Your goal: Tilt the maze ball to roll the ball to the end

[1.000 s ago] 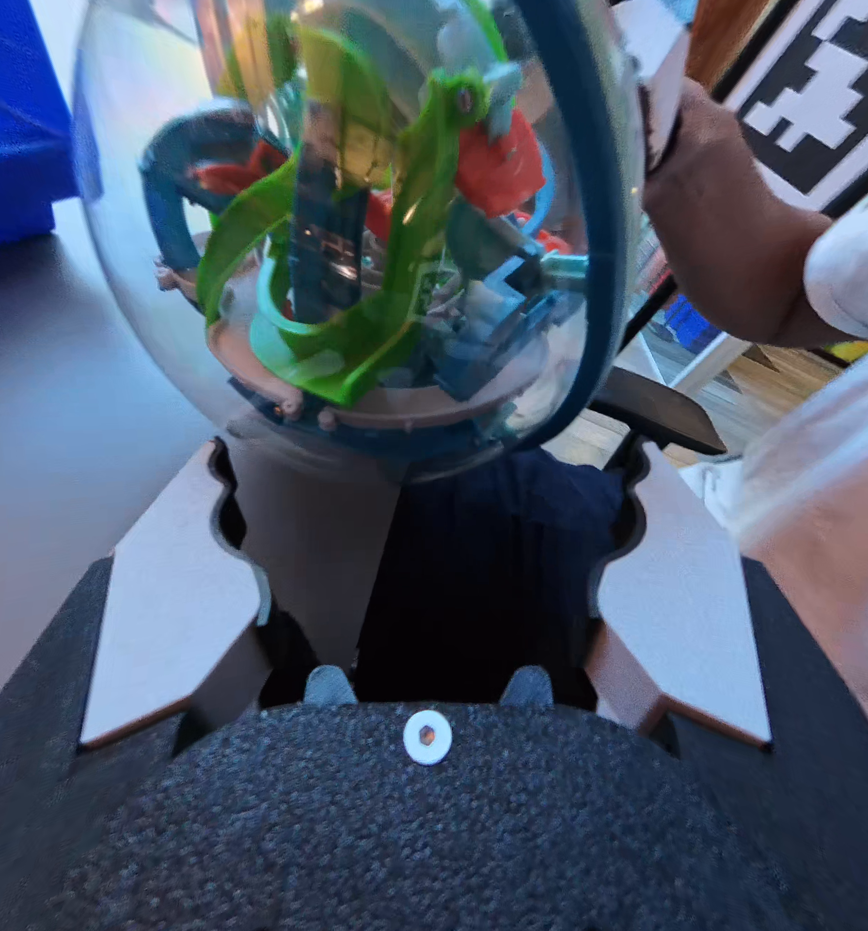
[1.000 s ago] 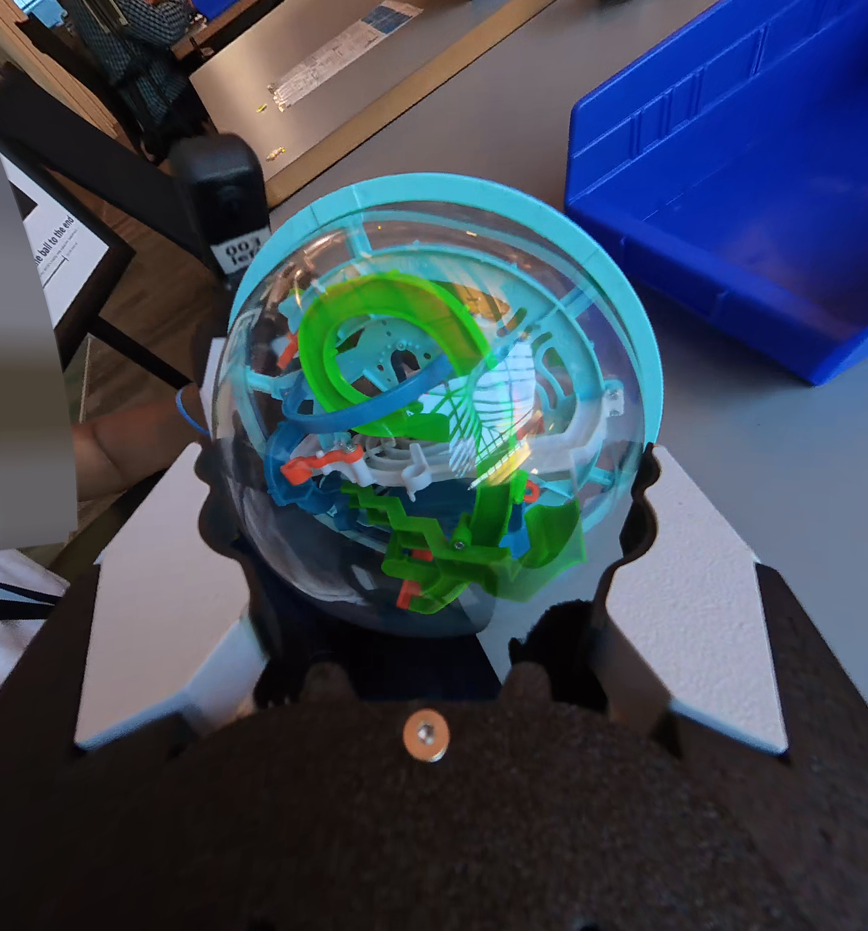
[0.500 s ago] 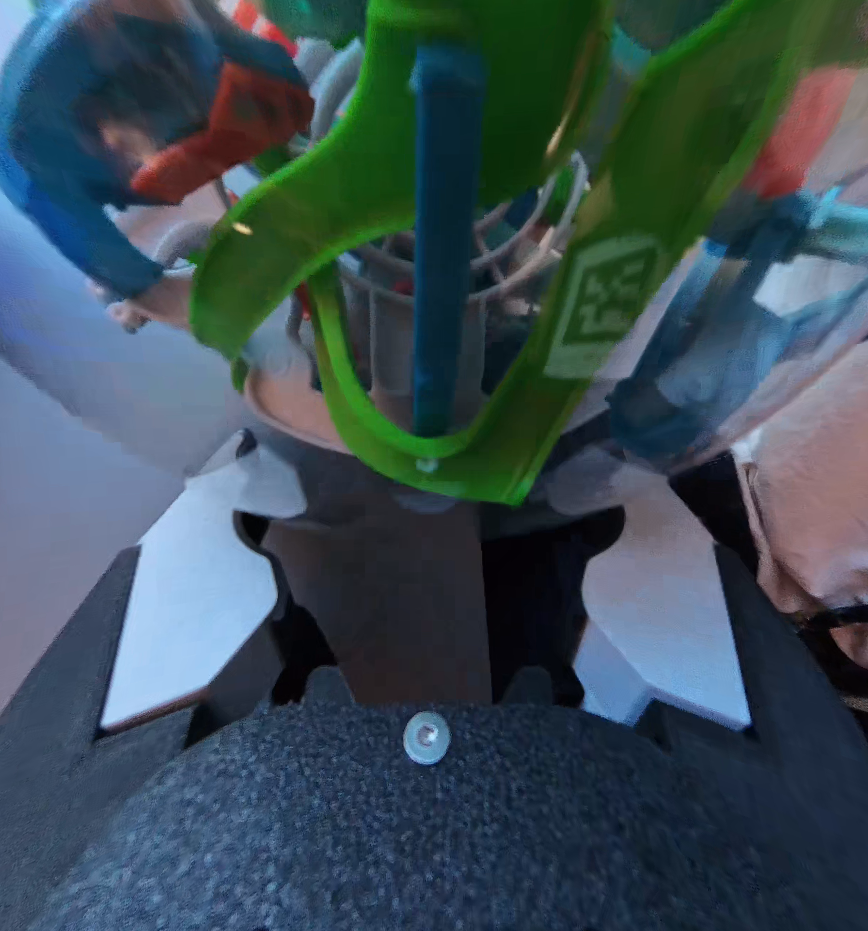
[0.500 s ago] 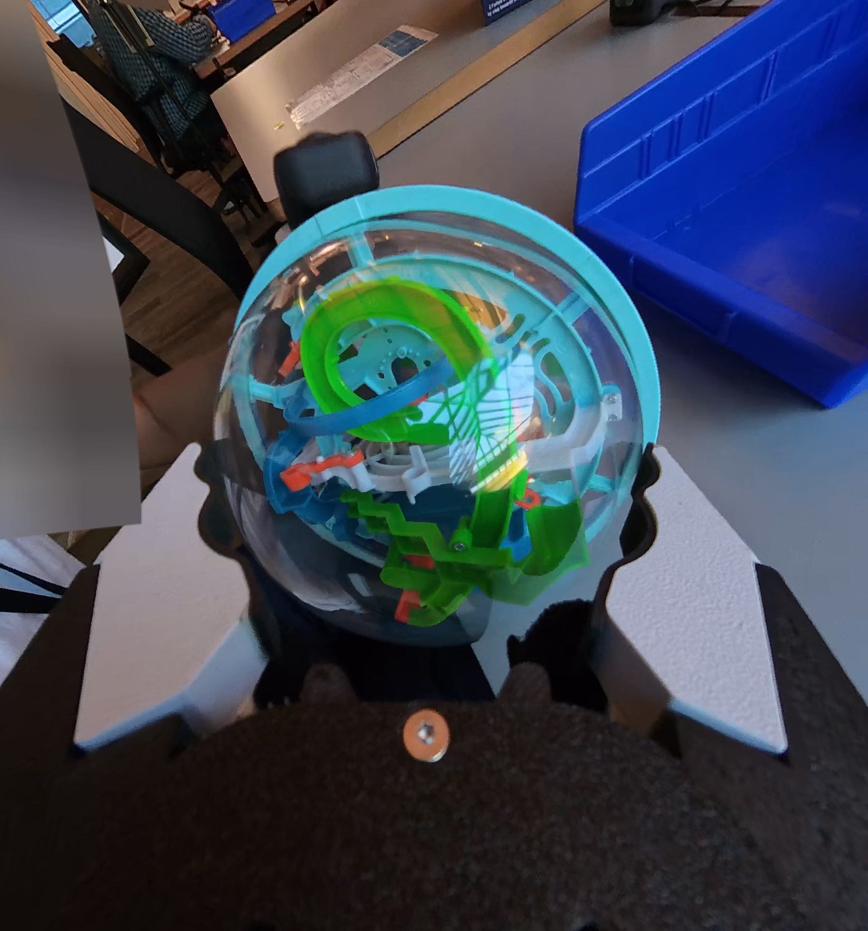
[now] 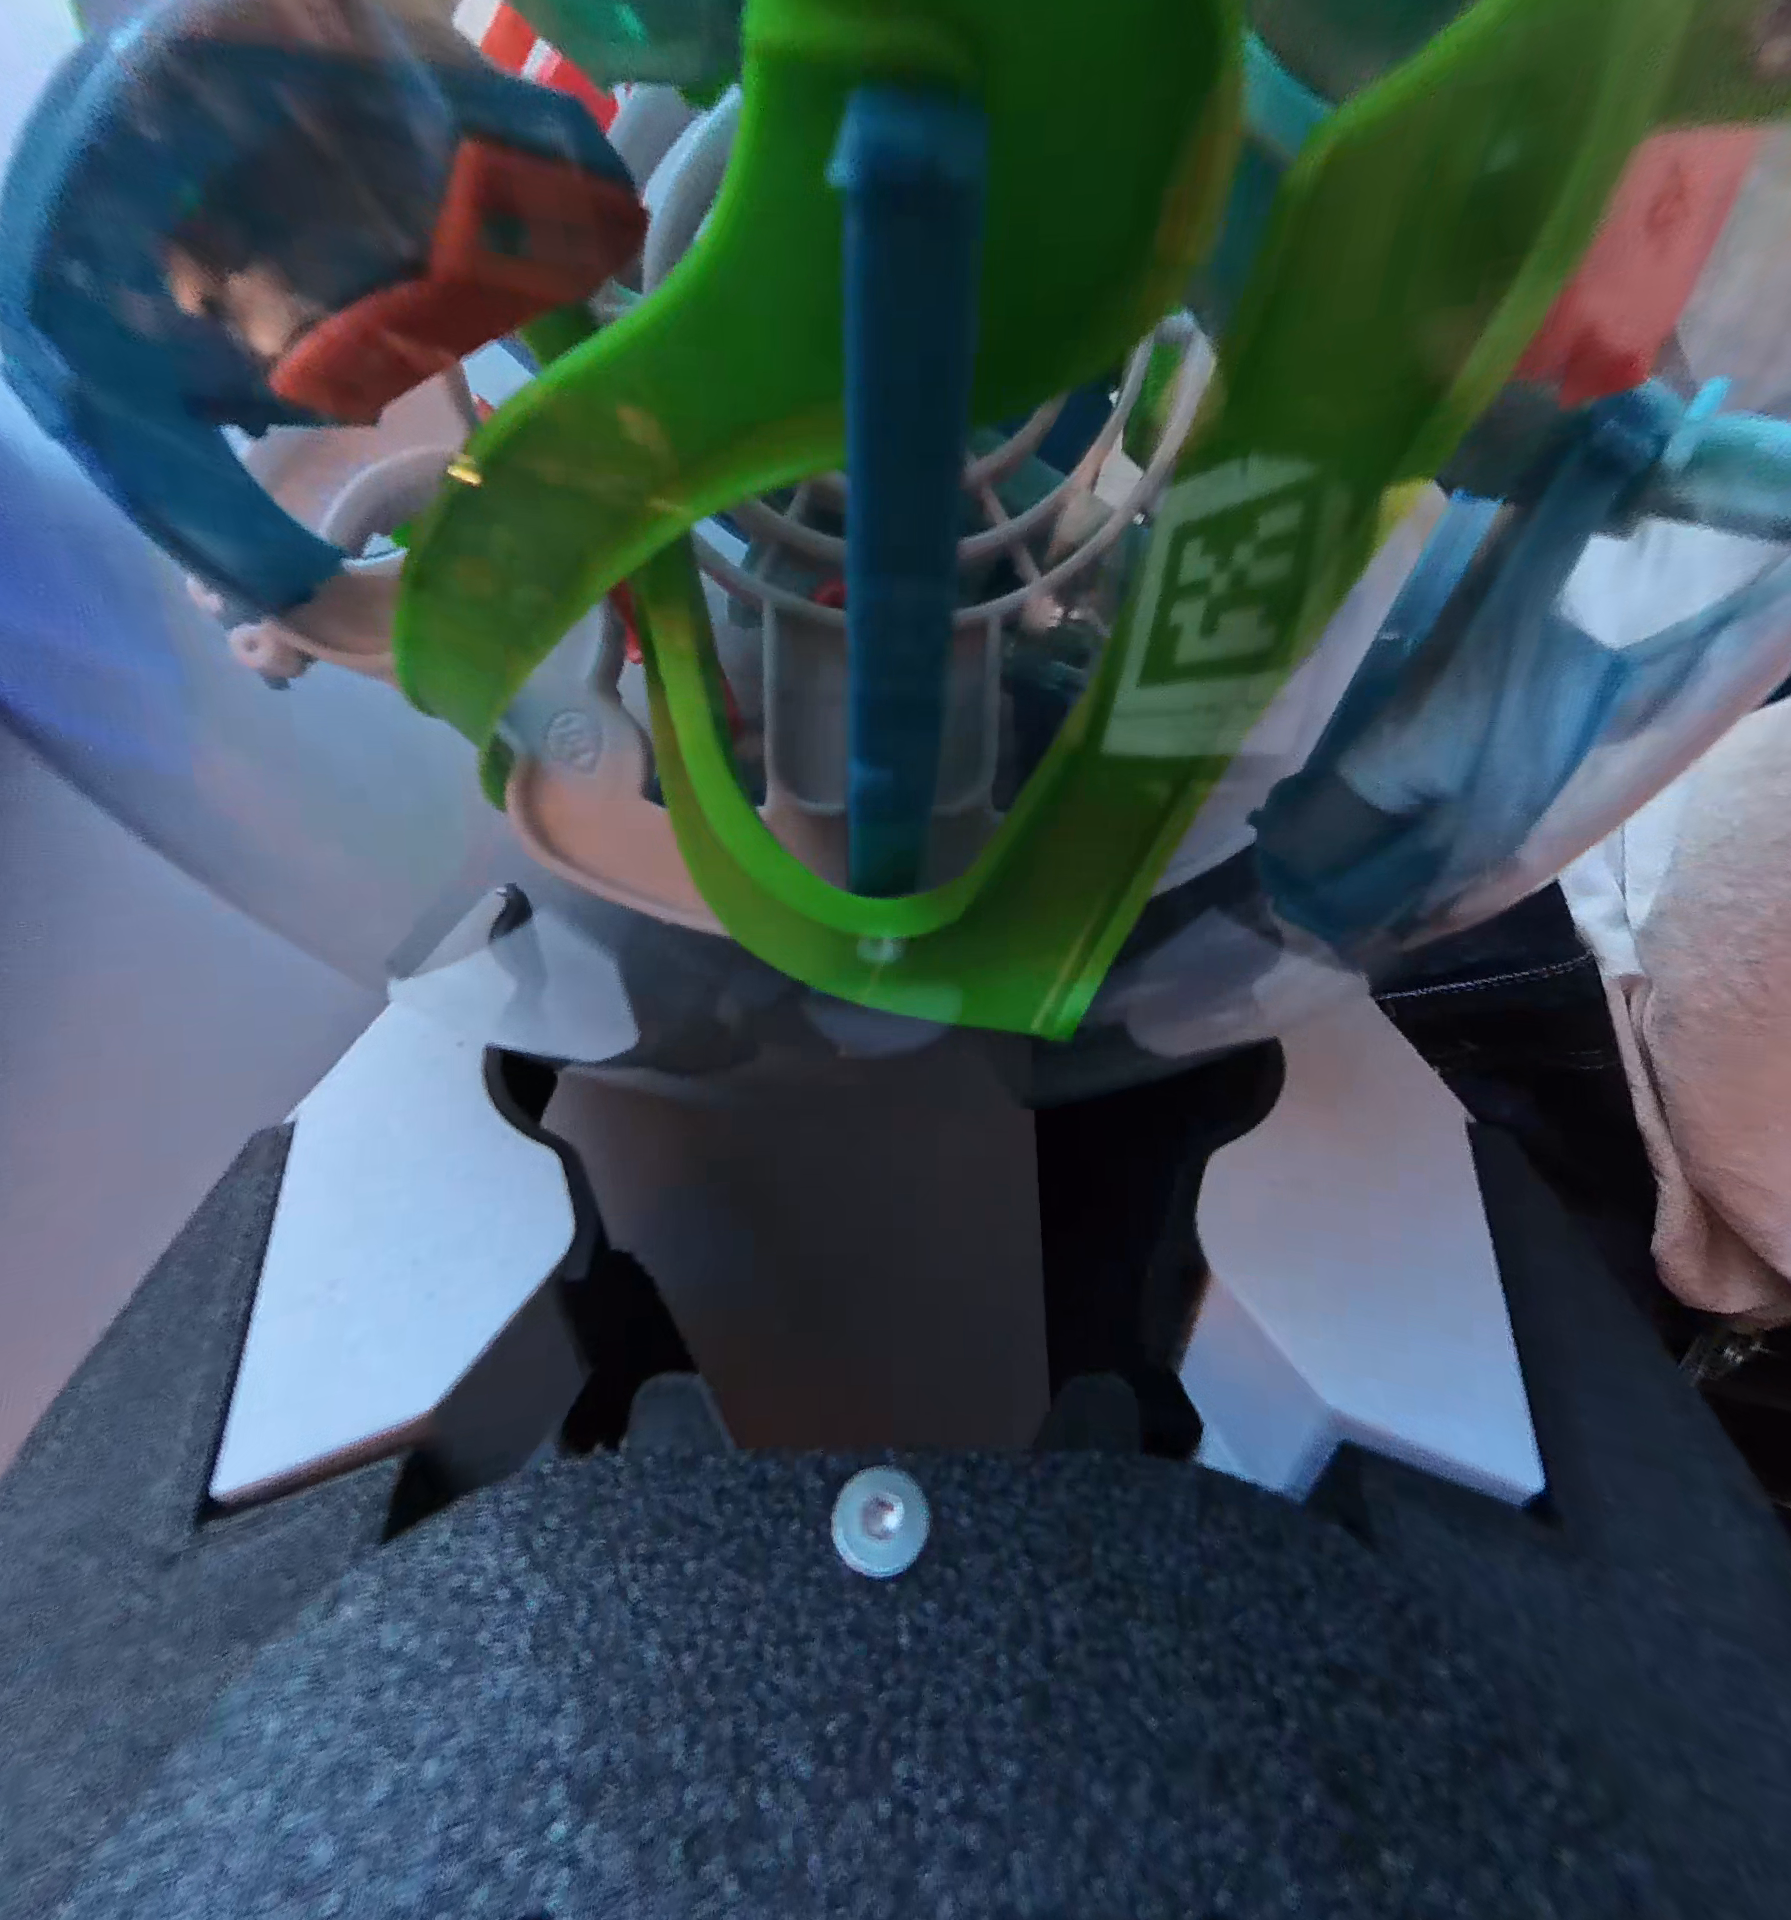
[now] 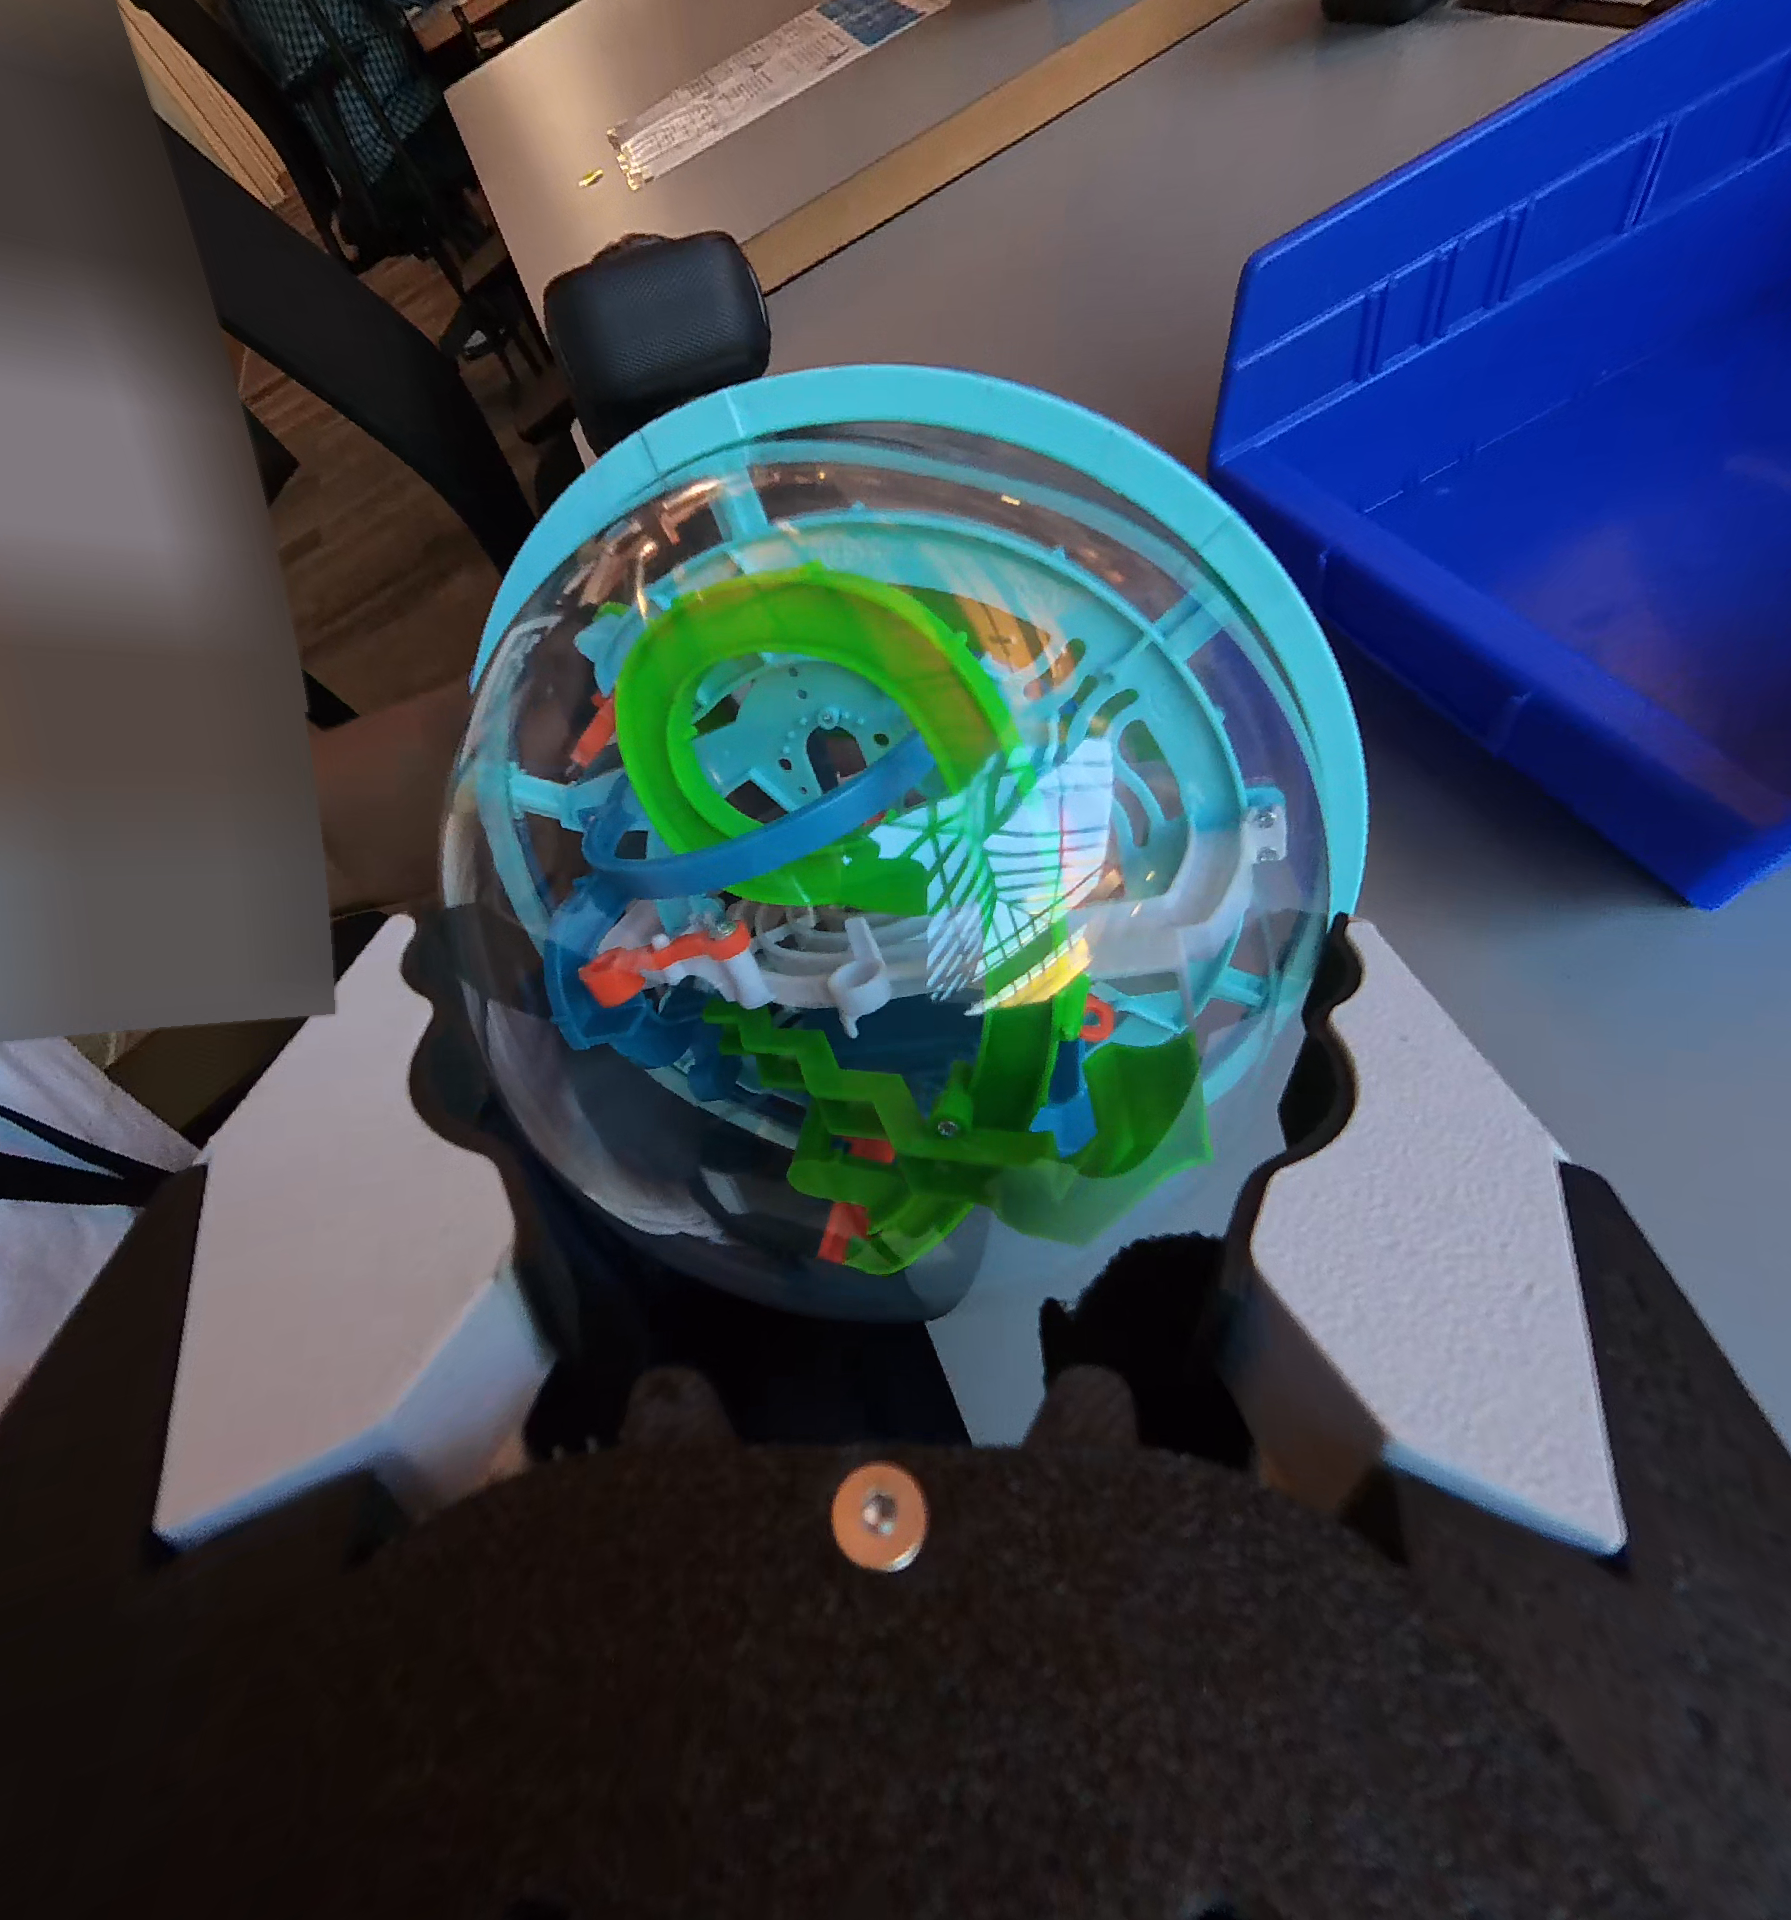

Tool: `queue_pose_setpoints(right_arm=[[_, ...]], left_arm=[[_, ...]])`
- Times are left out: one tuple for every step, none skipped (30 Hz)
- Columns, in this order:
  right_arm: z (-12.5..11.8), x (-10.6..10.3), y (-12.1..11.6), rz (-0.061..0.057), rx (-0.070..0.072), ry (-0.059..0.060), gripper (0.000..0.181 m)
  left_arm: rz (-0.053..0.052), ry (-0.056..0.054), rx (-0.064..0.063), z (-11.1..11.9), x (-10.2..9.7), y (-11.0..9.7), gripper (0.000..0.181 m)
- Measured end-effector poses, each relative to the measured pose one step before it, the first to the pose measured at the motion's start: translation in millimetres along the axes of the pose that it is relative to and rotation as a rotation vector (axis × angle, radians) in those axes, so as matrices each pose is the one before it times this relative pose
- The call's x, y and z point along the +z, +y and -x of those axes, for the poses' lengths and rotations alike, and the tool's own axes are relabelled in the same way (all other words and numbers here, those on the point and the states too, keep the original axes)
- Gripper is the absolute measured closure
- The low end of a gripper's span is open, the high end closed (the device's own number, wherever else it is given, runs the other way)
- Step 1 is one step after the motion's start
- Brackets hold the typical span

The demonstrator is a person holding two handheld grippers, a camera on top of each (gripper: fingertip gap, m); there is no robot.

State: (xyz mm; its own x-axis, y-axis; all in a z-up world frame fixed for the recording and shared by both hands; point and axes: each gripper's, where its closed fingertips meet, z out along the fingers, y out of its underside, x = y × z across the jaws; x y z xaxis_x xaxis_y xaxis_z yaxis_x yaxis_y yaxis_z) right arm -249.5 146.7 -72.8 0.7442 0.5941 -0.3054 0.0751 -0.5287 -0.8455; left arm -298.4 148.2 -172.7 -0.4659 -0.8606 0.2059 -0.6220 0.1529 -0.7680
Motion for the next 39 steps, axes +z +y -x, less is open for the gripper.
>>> queue_pose_setpoints(right_arm=[[-0.31,-0.05,-0.07,-0.0023,0.0022,-0.0010,0.027],[-0.22,-0.04,-0.08,-0.0020,0.0002,-0.0009,0.027],[-0.10,0.01,-0.10,-0.0014,-0.0008,-0.0010,0.027],[0.21,0.05,-0.13,0.0001,-0.0043,-0.0012,0.027],[0.06,0.15,-0.15,-0.0007,-0.0053,-0.0008,0.027],[0.04,0.14,0.02,-0.0004,-0.0011,-0.0005,0.027],[-0.09,-0.01,-0.06,-0.0012,0.0003,-0.0005,0.027],[-0.22,0.11,-0.22,-0.0036,0.0014,-0.0005,0.027],[-0.16,0.17,-0.27,-0.0060,0.0022,-0.0006,0.027],[-0.08,0.15,-0.26,-0.0069,0.0033,-0.0010,0.027],[-0.07,-0.07,-0.12,-0.0070,0.0033,-0.0024,0.027],[0.11,-0.43,0.23,-0.0055,0.0024,-0.0034,0.027],[0.07,-0.70,0.41,-0.0047,0.0036,-0.0031,0.027],[-0.01,-0.74,0.30,-0.0055,0.0031,-0.0012,0.027],[0.01,-0.63,0.22,-0.0057,0.0026,0.0006,0.027],[0.02,-0.45,0.00,-0.0078,0.0032,0.0006,0.027],[-0.10,-0.47,-0.04,-0.0090,-0.0004,-0.0007,0.027],[0.20,-0.33,-0.08,-0.0106,-0.0014,-0.0017,0.027],[0.24,-0.15,-0.22,-0.0128,-0.0028,-0.0010,0.027],[-0.02,-0.03,-0.46,-0.0163,-0.0003,-0.0001,0.027],[-0.38,-0.29,-0.52,-0.0203,0.0038,0.0000,0.027],[-0.70,-0.18,-0.72,-0.0223,0.0060,-0.0007,0.027],[-0.82,-0.08,-0.70,-0.0212,0.0070,-0.0019,0.027],[-0.82,-0.03,-0.72,-0.0185,0.0072,-0.0027,0.027],[-0.89,0.23,-0.73,-0.0135,0.0067,-0.0033,0.027],[-1.11,0.47,-0.94,-0.0133,0.0094,-0.0030,0.027],[-1.34,0.50,-0.93,-0.0143,0.0115,-0.0015,0.027],[-1.44,0.52,-0.86,-0.0114,0.0119,-0.0008,0.027],[-1.05,0.38,-0.77,-0.0081,0.0086,-0.0015,0.027],[-1.23,0.21,-0.68,-0.0053,0.0075,-0.0015,0.027],[-1.17,0.24,-0.62,-0.0040,0.0082,-0.0012,0.027],[-0.87,0.51,-0.65,-0.0058,0.0046,-0.0026,0.027],[-0.77,0.48,-0.80,-0.0074,0.0036,-0.0030,0.028],[-0.81,0.30,-0.52,-0.0050,0.0047,-0.0031,0.028],[-0.60,-0.27,-0.23,0.0007,0.0052,-0.0021,0.028],[-0.38,-0.45,0.18,0.0089,0.0016,-0.0018,0.028],[-0.59,0.30,-0.30,0.0078,0.0015,-0.0014,0.028],[-1.38,0.97,-1.54,-0.0042,0.0040,0.0017,0.028],[-2.48,1.22,-2.73,-0.0183,0.0076,0.0107,0.028]], left_arm=[[-0.0018,0.0007,-0.0007,0.09,-0.08,-0.28,0.052],[-0.0020,-0.0007,0.0003,0.17,-0.20,-0.28,0.052],[-0.0012,-0.0021,0.0009,0.20,-0.17,-0.06,0.052],[-0.0016,-0.0048,0.0023,0.23,-0.31,-0.13,0.052],[-0.0021,-0.0047,0.0020,0.31,-0.26,-0.11,0.052],[-0.0010,-0.0015,0.0005,0.09,-0.18,-0.03,0.052],[-0.0007,-0.0001,-0.0004,-0.05,-0.01,-0.04,0.052],[-0.0009,0.0008,-0.0013,0.08,-0.02,0.00,0.052],[-0.0022,0.0013,-0.0016,0.03,-0.22,0.03,0.052],[-0.0049,0.0010,-0.0013,-0.07,-0.51,-0.32,0.052],[-0.0091,-0.0006,-0.0001,0.00,-0.78,-0.69,0.052],[-0.0116,-0.0014,0.0011,-0.04,-1.05,-1.05,0.052],[-0.0101,0.0000,0.0011,-0.26,-0.86,-1.07,0.052],[-0.0064,0.0023,-0.0003,-0.20,-0.30,-0.77,0.052],[-0.0028,0.0040,-0.0013,-0.28,0.01,-0.48,0.052],[-0.0015,0.0027,-0.0001,-0.27,0.07,-0.34,0.052],[-0.0019,-0.0017,0.0023,0.01,0.03,-0.35,0.052],[-0.0011,-0.0035,0.0033,-0.08,0.09,-0.09,0.052],[-0.0002,-0.0023,0.0021,0.03,0.07,0.04,0.052],[-0.0006,0.0007,-0.0011,-0.09,0.00,-0.08,0.051],[-0.0017,0.0038,-0.0046,0.00,-0.01,-0.23,0.052],[-0.0020,0.0050,-0.0064,0.01,-0.08,-0.30,0.052],[-0.0016,0.0038,-0.0062,0.15,0.01,-0.31,0.051],[-0.0011,0.0023,-0.0055,0.11,0.05,-0.22,0.052],[-0.0001,0.0021,-0.0060,0.16,0.10,-0.07,0.052],[0.0006,0.0032,-0.0084,0.23,0.14,0.09,0.052],[0.0007,0.0051,-0.0110,0.33,0.07,0.10,0.052],[0.0003,0.0059,-0.0113,0.18,0.03,-0.06,0.052],[0.0005,0.0051,-0.0100,0.24,0.16,0.02,0.052],[0.0007,0.0040,-0.0099,0.27,0.31,-0.04,0.052],[0.0006,0.0027,-0.0103,0.11,0.40,-0.03,0.052],[0.0023,0.0005,-0.0090,0.12,0.60,0.25,0.052],[0.0019,-0.0014,-0.0081,0.16,0.55,0.22,0.052],[-0.0019,-0.0031,-0.0079,0.40,0.23,-0.29,0.052],[-0.0037,-0.0030,-0.0067,0.32,0.11,-0.43,0.051],[-0.0032,0.0000,-0.0054,-0.33,0.10,-0.38,0.051],[-0.0017,-0.0012,-0.0057,-0.22,0.16,-0.02,0.052],[-0.0025,-0.0069,-0.0078,1.13,-0.01,-0.25,0.052],[-0.0040,-0.0061,-0.0117,1.72,-0.40,-0.53,0.052]])
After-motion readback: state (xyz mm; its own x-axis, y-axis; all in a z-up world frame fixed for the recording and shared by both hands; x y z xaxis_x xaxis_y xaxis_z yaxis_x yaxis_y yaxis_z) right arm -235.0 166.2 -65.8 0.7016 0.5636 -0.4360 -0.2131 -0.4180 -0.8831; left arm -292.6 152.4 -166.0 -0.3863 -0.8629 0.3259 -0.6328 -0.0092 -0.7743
